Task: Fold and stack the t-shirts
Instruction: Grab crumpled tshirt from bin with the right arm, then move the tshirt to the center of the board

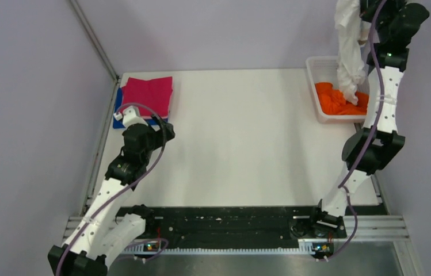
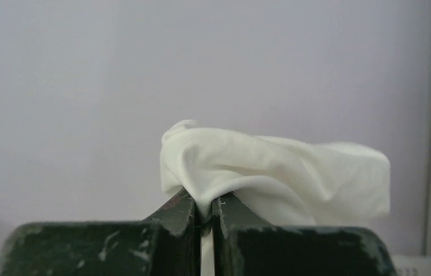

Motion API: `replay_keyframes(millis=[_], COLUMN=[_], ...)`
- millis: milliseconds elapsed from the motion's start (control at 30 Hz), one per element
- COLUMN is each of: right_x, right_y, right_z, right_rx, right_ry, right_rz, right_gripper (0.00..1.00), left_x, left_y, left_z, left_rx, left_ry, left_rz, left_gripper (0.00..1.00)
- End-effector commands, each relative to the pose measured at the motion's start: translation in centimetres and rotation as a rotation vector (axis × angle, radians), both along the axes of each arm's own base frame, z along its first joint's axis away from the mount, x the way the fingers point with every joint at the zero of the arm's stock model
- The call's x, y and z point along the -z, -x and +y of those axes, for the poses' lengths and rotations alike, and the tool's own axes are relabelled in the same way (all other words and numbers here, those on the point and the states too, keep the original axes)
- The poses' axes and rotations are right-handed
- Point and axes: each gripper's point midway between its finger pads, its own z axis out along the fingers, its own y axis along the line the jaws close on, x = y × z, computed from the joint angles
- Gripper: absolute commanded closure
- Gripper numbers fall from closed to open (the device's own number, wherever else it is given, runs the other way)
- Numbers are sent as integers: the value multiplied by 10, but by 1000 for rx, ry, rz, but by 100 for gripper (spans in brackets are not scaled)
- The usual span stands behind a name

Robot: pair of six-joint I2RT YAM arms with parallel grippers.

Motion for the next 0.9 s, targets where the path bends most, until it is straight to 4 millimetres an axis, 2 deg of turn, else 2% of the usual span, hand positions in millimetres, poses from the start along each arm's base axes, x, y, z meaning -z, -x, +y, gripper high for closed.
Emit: replay_keyframes(millis=[0, 133, 267, 333, 433, 500, 567, 667, 733, 800, 867], right_x=[-84, -101, -96, -96, -100, -109, -115, -110, -91, -31, 31], right_y=[69, 119, 154, 176, 200, 222, 239, 244, 238, 219, 212], right_z=[87, 173, 255, 306, 357, 384, 403, 411, 407, 402, 383], right_rx=[-366, -714, -947, -1076, -1204, -1275, -1311, -1315, -1280, -1199, -1105], right_ry=[66, 43, 4, 0, 4, 26, 29, -5, -37, -77, -86], right_rz=[-210, -218, -166, -146, -133, -170, -197, -164, -96, 54, 180], right_gripper=[100, 100, 100, 100, 100, 100, 100, 100, 100, 100, 100], left_x=[-19, -21, -21, -21, -21, -21, -19, -18, -18, -17, -14], left_y=[16, 32, 45, 51, 61, 66, 69, 69, 70, 71, 72], left_z=[-4, -1, 3, 5, 13, 15, 15, 11, 9, 10, 10], left_rx=[39, 46, 37, 31, -3, -16, -20, -10, -7, -6, -6], left_ry=[45, 62, 81, 82, 91, 107, 124, 150, 154, 151, 147], left_rz=[-68, -76, -75, -72, -76, -73, -69, -59, -52, -42, -31], left_gripper=[1, 1, 1, 1, 1, 1, 1, 1, 1, 1, 1])
